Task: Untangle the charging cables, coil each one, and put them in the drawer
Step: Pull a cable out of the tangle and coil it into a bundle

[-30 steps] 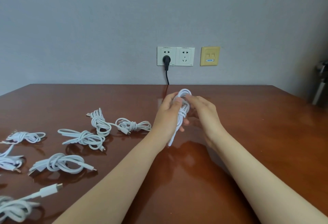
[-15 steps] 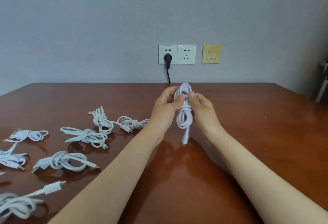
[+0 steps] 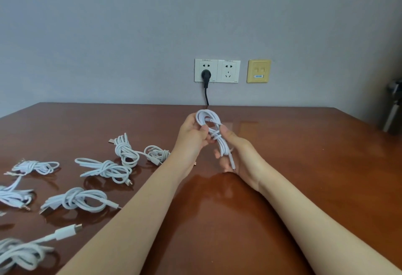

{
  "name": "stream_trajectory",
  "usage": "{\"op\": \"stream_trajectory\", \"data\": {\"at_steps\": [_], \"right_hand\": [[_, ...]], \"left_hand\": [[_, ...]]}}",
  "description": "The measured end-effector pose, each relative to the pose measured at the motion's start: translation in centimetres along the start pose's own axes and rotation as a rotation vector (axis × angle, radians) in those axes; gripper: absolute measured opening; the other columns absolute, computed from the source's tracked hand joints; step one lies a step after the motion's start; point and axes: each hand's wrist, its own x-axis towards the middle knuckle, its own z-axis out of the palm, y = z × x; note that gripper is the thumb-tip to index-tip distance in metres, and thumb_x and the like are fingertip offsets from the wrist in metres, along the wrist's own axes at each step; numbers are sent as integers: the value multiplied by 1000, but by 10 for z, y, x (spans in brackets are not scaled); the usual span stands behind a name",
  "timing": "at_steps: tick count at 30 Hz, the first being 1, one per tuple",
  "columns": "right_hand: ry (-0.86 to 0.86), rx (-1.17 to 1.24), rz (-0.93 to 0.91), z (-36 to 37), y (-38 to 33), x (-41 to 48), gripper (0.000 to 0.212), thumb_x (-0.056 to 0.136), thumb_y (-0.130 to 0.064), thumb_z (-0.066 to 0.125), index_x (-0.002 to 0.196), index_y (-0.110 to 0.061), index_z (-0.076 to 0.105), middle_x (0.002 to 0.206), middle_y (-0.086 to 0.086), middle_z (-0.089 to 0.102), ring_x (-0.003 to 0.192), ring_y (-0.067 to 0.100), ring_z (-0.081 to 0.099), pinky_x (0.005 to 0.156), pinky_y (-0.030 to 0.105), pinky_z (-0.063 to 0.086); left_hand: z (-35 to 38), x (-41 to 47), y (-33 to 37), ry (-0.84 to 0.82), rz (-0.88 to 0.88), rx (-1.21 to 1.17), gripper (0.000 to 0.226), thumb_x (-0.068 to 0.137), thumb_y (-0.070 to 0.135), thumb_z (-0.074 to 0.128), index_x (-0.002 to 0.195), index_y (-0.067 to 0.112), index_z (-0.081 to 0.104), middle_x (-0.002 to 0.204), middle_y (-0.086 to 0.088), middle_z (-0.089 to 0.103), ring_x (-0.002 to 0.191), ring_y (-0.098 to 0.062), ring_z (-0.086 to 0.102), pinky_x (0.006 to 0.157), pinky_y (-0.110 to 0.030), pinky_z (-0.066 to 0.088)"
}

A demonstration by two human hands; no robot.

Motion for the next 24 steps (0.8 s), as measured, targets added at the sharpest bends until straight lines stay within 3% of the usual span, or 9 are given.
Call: {"op": "stream_trajectory", "data": {"at_steps": [3,6,10,12,18,21,24], "right_hand": [[151,-51,-84,-7,3,3,26,80,-38,63,83,-12,65,54,-1,48,41,12,32,44,22,27],[282,-92,-152,-10,8,6,10,80,-24,70,83,-15,68,57,-1,51,43,10,35,43,20,31],[338,-98,-191,-10,11,6,7,80,-14,71,86,-16,69,68,-1,59,50,8,44,51,17,39],[351,-142,-206,-9,12,5,10,80,-11,71,88,-17,68,70,-4,62,54,2,50,55,12,41],[426,-322,-200,-5,16,-2,16,76,-14,76,89,-20,68,78,-7,67,69,7,57,69,22,48],[454,-367,-218,0,14,-12,21,74,-14,77,91,-22,67,80,-8,66,70,4,56,68,18,46],[440,-436,-240,4,13,-22,21,74,-16,77,86,-28,66,80,-13,67,72,1,57,70,17,45]], "left_hand": [[-2,1,3,-37,-59,-2,27,90,-12,42,91,14,52,82,-7,58,65,-15,56,64,-22,49],[-5,1,1,-78,-56,37,23,92,-3,47,88,19,53,97,-7,57,73,-17,56,69,-23,46],[-4,-1,-10,48,182,492,18,93,7,51,88,25,51,116,10,53,96,-15,57,85,-28,46],[-3,-6,-13,87,294,673,16,92,7,51,93,23,49,116,9,50,106,-9,50,87,-19,36],[-8,-24,-18,86,349,769,19,93,5,48,91,24,46,105,1,51,91,-7,46,73,0,30],[-8,-33,-15,75,369,786,20,92,3,48,93,22,45,104,0,51,92,-9,46,75,1,29],[-7,-45,-13,75,365,797,22,92,-1,45,95,21,44,105,3,46,99,-11,44,77,-9,28]]}}
